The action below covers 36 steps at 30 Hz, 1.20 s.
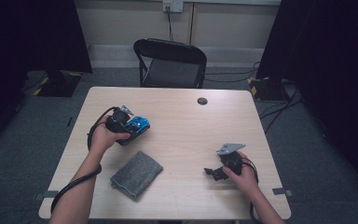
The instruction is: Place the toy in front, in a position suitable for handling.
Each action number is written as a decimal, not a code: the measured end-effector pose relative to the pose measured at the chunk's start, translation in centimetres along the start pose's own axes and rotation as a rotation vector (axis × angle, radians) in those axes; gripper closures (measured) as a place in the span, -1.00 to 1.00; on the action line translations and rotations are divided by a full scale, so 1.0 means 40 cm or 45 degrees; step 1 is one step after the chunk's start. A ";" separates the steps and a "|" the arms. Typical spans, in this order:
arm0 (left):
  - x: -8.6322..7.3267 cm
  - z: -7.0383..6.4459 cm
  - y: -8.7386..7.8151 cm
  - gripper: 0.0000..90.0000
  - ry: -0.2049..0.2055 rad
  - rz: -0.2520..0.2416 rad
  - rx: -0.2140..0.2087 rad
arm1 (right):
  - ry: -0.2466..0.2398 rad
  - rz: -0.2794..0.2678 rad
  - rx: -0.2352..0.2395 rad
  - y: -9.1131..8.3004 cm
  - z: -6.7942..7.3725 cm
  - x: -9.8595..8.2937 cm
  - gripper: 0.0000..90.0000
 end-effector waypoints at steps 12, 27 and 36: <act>0.060 -0.049 0.062 -0.37 0.056 -0.016 -0.035 | 0.000 0.000 0.000 0.000 0.000 0.000 -0.90; 0.105 -0.111 0.129 -0.37 0.089 -0.036 -0.090 | -0.003 0.001 0.002 0.001 -0.001 0.000 -0.90; 0.132 -0.150 0.168 -0.37 0.104 -0.048 -0.124 | -0.003 0.001 0.003 0.001 -0.001 0.000 -0.90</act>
Point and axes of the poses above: each handheld gripper's, and its own axes: y roughly forward along the jaws, x roughly out of its top, z roughly to its left, the point moved 1 cm from there along y, roughly forward along the jaws, and after that the axes turned 9 degrees about -z, right-handed, at the moved point
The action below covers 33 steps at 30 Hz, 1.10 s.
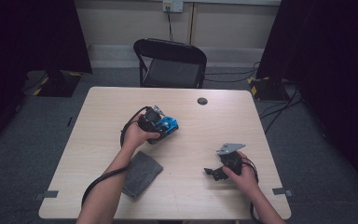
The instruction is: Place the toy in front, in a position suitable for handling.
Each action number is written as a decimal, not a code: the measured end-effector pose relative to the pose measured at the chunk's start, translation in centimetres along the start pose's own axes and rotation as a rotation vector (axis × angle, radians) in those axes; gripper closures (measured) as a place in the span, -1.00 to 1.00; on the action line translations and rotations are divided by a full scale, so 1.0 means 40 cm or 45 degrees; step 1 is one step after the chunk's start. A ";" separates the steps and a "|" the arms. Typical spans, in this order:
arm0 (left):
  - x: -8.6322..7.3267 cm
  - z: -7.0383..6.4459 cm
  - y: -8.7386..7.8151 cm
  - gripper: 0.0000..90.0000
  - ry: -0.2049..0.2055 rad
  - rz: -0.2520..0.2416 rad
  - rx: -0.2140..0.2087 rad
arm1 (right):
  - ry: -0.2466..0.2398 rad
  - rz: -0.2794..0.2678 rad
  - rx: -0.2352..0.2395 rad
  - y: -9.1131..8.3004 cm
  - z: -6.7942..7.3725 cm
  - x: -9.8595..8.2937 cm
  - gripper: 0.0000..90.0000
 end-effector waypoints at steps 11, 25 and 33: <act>0.005 -0.031 0.054 -0.37 0.029 0.026 -0.024 | 0.000 0.000 0.000 0.000 0.000 0.000 -0.90; 0.007 -0.068 0.092 -0.37 0.067 0.043 -0.049 | 0.000 0.000 0.000 0.000 0.000 0.000 -0.90; 0.000 -0.072 0.100 -0.37 0.065 0.043 -0.060 | 0.000 0.000 0.000 0.000 0.000 0.000 -0.90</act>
Point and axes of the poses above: each handheld gripper's, and its own axes: y roughly forward along the jaws, x roughly out of its top, z roughly to its left, the point moved 1 cm from there along y, roughly forward along the jaws, and after that the axes turned 9 degrees about -z, right-handed, at the moved point
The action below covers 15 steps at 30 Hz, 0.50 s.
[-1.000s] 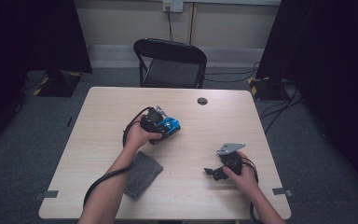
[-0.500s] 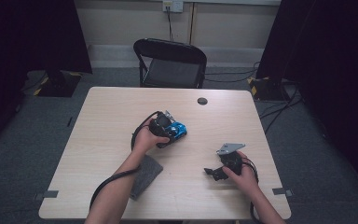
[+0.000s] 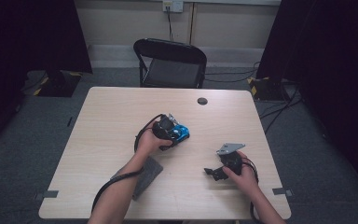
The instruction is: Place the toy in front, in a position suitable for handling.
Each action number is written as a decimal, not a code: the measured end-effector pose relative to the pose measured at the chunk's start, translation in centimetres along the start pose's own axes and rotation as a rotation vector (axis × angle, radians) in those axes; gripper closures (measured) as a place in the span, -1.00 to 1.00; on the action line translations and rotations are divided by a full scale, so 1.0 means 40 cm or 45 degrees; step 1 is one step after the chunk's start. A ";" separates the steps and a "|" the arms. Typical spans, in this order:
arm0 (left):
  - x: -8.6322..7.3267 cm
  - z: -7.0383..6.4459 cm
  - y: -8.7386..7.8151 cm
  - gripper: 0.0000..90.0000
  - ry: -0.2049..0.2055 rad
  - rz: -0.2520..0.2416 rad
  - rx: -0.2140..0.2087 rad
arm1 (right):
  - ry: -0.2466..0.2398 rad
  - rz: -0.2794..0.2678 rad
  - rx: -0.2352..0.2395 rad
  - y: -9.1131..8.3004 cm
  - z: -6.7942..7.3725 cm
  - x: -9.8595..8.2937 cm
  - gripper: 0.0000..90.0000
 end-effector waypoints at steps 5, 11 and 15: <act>-0.004 0.002 -0.001 -0.38 -0.006 -0.003 -0.010 | 0.000 0.000 0.000 0.000 0.000 0.000 -0.90; -0.003 0.010 -0.002 -0.38 -0.004 0.006 -0.031 | 0.000 0.000 0.000 0.000 0.000 0.000 -0.90; -0.002 0.016 -0.005 -0.38 -0.001 0.022 -0.034 | 0.000 0.000 0.000 0.000 0.000 0.000 -0.90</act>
Point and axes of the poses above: each handheld gripper's, and its own axes: y roughly forward along the jaws, x roughly out of its top, z roughly to its left, the point moved 1 cm from there along y, roughly forward along the jaws, and after that the axes turned 9 degrees about -z, right-handed, at the moved point
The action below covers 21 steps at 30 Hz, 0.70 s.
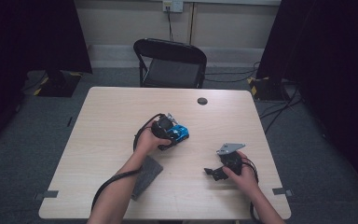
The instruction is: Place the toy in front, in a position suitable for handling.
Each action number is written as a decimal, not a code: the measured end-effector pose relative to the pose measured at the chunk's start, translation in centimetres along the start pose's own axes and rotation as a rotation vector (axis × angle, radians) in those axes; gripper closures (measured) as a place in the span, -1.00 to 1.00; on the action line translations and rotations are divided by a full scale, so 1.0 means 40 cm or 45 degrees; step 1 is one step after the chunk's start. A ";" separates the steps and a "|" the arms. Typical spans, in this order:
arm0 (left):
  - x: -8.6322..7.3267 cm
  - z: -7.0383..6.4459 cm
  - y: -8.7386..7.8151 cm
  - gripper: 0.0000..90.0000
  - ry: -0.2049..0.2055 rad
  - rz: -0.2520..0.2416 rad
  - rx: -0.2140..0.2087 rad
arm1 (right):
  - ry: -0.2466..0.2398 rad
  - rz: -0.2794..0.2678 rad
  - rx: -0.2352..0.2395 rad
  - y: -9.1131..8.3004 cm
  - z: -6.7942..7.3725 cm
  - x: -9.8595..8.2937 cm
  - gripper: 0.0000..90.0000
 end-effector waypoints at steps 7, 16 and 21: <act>-0.014 0.019 -0.015 -0.37 -0.014 0.008 0.013 | 0.000 0.000 0.000 0.000 0.000 0.000 -0.90; -0.029 0.040 -0.029 -0.37 -0.014 0.024 0.021 | 0.000 0.000 0.000 0.000 0.000 0.000 -0.90; -0.032 0.044 -0.028 -0.38 -0.025 0.012 0.012 | 0.000 0.000 0.000 0.000 0.000 0.000 -0.90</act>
Point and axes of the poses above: each handheld gripper's, and its own axes: y roughly forward along the jaws, x roughly out of its top, z roughly to its left, the point moved 1 cm from there along y, roughly forward along the jaws, and after that the axes turned 9 degrees about -z, right-handed, at the moved point
